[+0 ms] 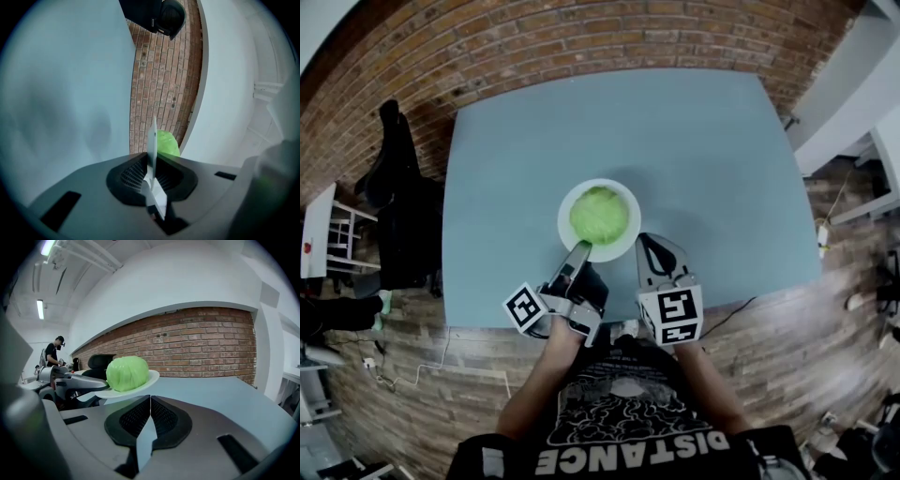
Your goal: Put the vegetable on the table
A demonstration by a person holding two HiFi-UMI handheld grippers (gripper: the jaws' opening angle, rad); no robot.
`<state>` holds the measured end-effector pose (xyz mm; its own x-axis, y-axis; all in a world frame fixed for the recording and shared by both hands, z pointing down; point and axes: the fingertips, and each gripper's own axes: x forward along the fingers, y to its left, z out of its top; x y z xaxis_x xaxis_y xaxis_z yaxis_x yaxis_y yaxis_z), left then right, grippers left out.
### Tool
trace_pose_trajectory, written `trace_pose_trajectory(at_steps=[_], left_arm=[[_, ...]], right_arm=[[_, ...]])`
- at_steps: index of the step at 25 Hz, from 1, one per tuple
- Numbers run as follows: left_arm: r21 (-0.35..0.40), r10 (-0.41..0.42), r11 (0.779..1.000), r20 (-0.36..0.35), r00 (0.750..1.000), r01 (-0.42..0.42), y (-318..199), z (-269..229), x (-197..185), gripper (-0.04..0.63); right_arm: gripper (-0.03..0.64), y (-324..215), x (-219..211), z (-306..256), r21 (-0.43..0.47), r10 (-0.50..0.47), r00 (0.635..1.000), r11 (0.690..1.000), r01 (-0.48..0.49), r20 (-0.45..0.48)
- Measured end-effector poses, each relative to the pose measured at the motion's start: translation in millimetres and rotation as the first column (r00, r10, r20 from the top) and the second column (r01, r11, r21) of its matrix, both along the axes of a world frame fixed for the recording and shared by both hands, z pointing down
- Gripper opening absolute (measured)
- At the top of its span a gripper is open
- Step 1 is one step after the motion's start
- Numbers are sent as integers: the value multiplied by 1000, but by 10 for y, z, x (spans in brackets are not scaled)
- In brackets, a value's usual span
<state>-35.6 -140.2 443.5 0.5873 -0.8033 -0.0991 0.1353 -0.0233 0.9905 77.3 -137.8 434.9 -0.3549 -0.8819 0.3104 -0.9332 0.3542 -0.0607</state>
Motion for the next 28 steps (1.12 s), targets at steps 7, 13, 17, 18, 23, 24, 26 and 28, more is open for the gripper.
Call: trace_pose_trajectory(at_steps=[7,13,17,18,23,24,26,28], left_arm=[[-41,32,999,-3,999,-32,-164,265,-23,34],[-46,54,997,5,999,-54,-285,382,-103,34],[-61,69,996,18,997,-68,-371,489,-122,34],[-64,75,995,26,997,-73,-392,524,-124,34],[-90,102,991,65,993,-96,-495,715,-123,34],[-97,106,990,67,992,-99,-515,751,-120,34],[-109,116,988,71,991,-108,-558,828,-114,34],[-122,129,985,78,989,-119,-599,910,-107,34]], right_arm=[[9,-132,-26,69,-17,24,1000,1000,-25,-11],[9,-223,-126,87,-23,25,1000,999,-25,-18],[9,-262,-170,108,-32,24,1000,999,-24,-19],[9,-275,-179,112,-33,24,1000,999,-24,-18],[9,-338,-217,126,-36,27,999,999,-28,-18],[9,-347,-223,132,-38,27,999,999,-28,-19],[9,-362,-231,143,-41,29,999,999,-30,-21],[9,-371,-239,160,-47,31,999,998,-32,-21]])
